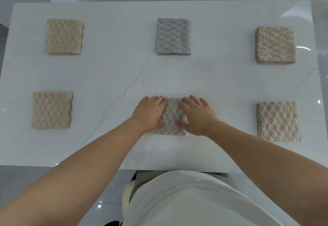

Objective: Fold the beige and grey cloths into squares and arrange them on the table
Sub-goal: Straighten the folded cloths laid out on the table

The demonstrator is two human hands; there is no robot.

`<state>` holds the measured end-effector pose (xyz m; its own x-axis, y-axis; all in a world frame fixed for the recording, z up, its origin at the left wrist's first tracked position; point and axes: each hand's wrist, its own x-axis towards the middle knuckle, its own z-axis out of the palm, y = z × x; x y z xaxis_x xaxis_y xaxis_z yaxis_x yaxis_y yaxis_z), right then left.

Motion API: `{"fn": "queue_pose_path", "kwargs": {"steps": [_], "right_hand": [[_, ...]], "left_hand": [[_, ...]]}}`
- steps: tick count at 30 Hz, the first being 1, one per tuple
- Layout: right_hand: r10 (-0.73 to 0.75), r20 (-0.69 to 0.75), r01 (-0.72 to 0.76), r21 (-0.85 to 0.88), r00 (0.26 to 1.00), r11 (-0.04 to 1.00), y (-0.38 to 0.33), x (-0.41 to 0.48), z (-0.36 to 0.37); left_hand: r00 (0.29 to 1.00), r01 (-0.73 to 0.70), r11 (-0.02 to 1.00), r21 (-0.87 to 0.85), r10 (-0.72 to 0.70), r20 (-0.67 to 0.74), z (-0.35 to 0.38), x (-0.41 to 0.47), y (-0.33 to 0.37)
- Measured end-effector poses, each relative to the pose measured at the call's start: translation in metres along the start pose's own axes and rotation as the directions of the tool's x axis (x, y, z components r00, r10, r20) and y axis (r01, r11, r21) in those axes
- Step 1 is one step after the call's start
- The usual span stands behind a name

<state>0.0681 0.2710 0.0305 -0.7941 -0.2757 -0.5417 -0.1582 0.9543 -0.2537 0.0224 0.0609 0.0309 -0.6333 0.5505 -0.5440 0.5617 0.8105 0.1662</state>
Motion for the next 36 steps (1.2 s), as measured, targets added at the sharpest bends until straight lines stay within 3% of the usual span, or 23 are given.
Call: {"fn": "queue_pose_path", "kwargs": {"steps": [2,5,9,17,25,32,36], "right_hand": [[0.061,-0.149,-0.043,0.119,0.987,0.992,0.002,0.015,-0.014],[0.213,-0.268,-0.15,0.238,0.94,0.96,0.009,0.046,-0.031],[0.358,-0.327,-0.252,0.324,0.874,0.912,0.016,0.089,-0.054],[0.246,-0.469,-0.227,0.098,0.848,0.969,0.036,0.155,-0.085],[0.069,-0.562,-0.172,-0.132,0.825,0.976,0.049,0.185,-0.09],[0.043,-0.569,-0.141,-0.13,0.822,0.981,0.062,0.188,-0.08],[0.116,-0.499,-0.13,0.007,0.859,0.991,0.05,0.189,-0.097]], "left_hand": [[0.989,-0.036,0.992,-0.119,0.019,-0.146,-0.013,0.013,-0.012],[0.955,-0.006,0.949,-0.316,-0.088,-0.284,-0.038,0.039,-0.033],[0.904,0.037,0.95,-0.311,-0.164,-0.394,-0.072,0.083,-0.07],[0.909,0.027,0.998,-0.055,-0.047,-0.415,-0.096,0.147,-0.11],[0.918,-0.047,0.998,0.053,0.064,-0.392,-0.097,0.176,-0.11],[0.927,-0.073,0.995,0.073,0.095,-0.364,-0.088,0.175,-0.118],[0.942,0.03,1.0,-0.008,-0.03,-0.335,-0.099,0.181,-0.111]]}}
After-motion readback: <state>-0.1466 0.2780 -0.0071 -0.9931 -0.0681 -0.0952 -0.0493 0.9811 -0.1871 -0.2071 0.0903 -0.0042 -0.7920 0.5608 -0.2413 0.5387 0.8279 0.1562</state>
